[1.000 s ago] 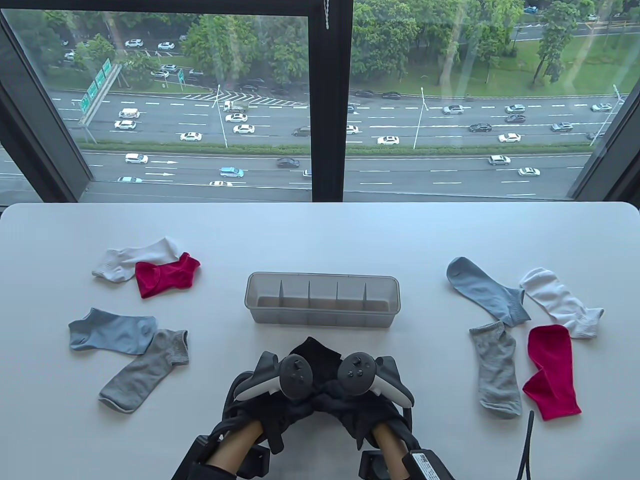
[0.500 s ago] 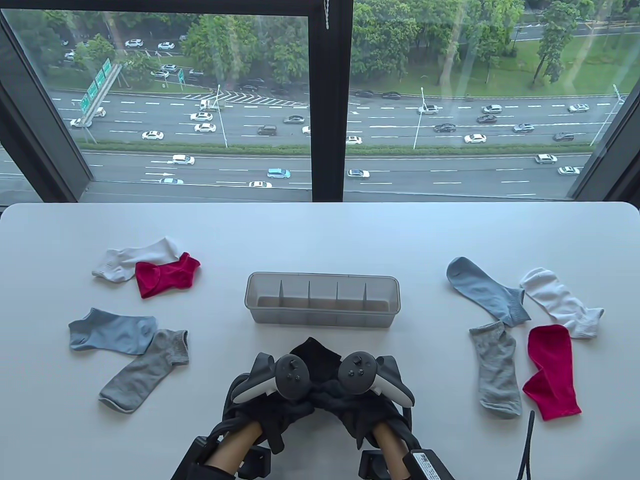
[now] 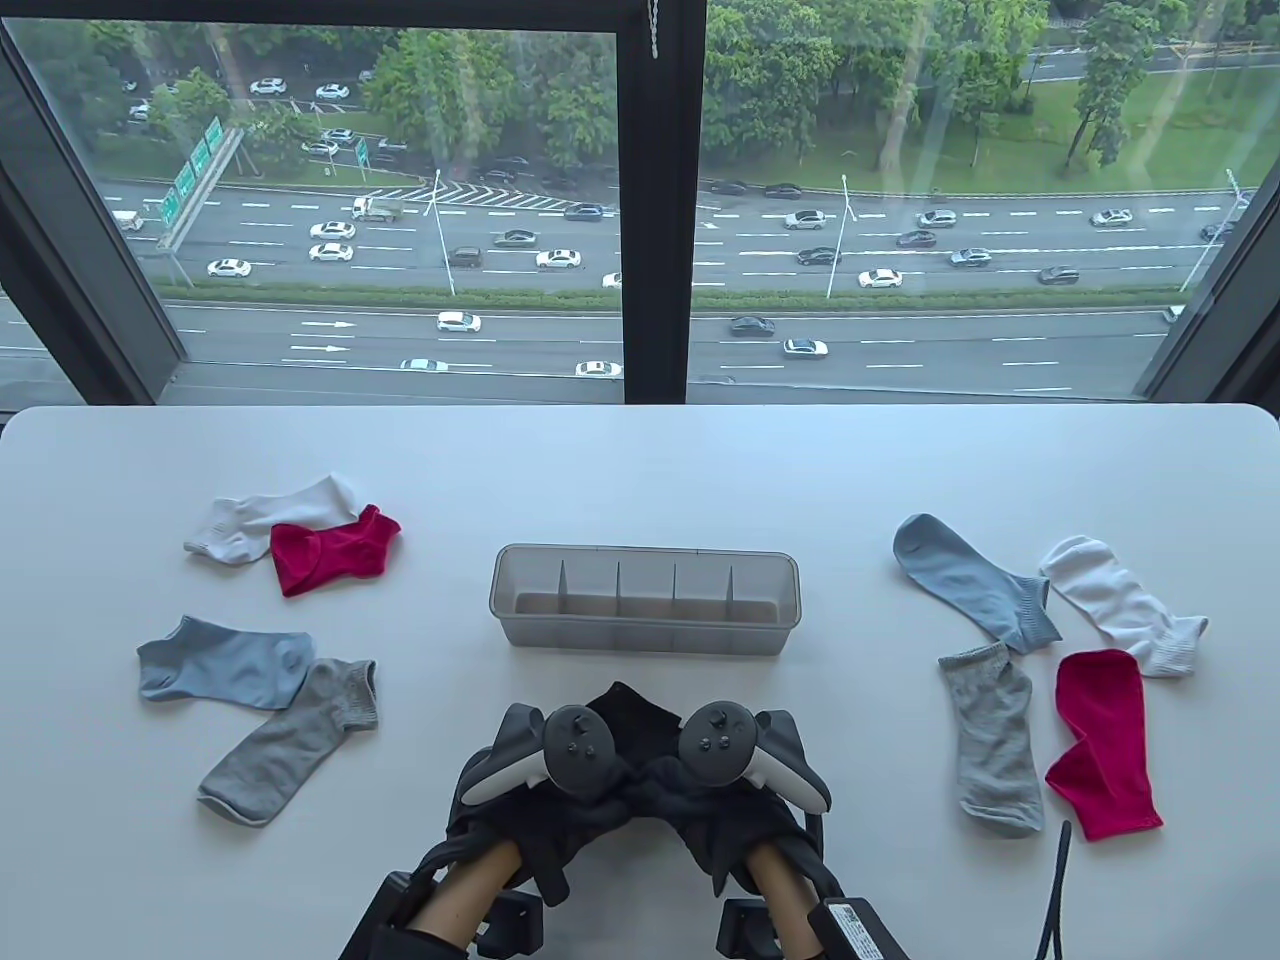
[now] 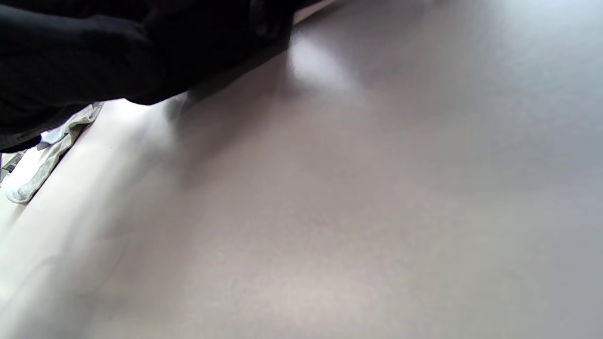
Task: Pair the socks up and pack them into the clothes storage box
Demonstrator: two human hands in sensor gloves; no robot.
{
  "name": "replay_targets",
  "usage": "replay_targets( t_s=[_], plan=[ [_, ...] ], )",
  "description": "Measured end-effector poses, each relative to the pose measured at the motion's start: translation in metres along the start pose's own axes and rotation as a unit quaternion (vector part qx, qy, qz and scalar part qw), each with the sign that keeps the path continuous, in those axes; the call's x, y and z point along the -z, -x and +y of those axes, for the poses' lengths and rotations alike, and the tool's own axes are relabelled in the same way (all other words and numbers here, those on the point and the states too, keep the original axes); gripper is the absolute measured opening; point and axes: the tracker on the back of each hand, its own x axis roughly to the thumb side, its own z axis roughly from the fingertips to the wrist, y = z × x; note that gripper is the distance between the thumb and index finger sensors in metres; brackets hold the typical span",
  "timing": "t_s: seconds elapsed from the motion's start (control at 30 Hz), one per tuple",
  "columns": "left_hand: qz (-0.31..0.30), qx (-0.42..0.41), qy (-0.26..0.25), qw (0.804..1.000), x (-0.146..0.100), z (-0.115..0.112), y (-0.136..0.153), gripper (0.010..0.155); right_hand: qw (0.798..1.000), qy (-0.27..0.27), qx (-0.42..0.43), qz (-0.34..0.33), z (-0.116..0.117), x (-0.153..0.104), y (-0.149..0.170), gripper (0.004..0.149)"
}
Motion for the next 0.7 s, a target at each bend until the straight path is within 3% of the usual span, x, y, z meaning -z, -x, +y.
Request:
replay_targets(
  t_s=[0.07,0.1,0.17,0.3,0.4,0.57,0.63,0.7],
  plan=[
    [-0.003,-0.001,0.003,1.0,0.0,-0.0002,0.0006,0.047,1.0,-0.008,-0.007,-0.007,0.0001,0.0002,0.0004,0.062],
    [-0.005,-0.005,0.004,1.0,0.0,-0.0002,0.0009,0.047,1.0,-0.011,-0.008,-0.006,-0.0001,0.0003,0.0004,0.062],
    [-0.01,-0.017,0.015,1.0,0.0003,-0.0004,0.0011,0.048,1.0,-0.008,-0.007,-0.004,-0.001,0.0002,-0.0001,0.052],
    [-0.005,-0.011,0.017,1.0,0.001,-0.0038,-0.0006,0.051,1.0,-0.017,0.003,-0.005,-0.0022,0.0009,0.0016,0.047],
    [-0.005,-0.011,0.027,1.0,0.0026,-0.0049,0.0004,0.066,0.999,-0.025,0.028,-0.009,-0.0018,0.0009,0.0028,0.046],
    [-0.013,-0.007,-0.002,1.0,0.0019,-0.0022,-0.0021,0.05,0.999,-0.023,0.023,-0.005,-0.0009,0.0011,0.0015,0.049],
    [-0.01,-0.002,0.011,1.0,0.0032,-0.0029,-0.0018,0.05,0.999,-0.035,0.012,-0.013,-0.0004,0.0009,0.0005,0.063],
    [-0.012,-0.008,0.017,1.0,0.0035,-0.0038,-0.0016,0.051,0.999,-0.031,0.01,-0.009,-0.0014,0.0008,-0.0002,0.053]
  ],
)
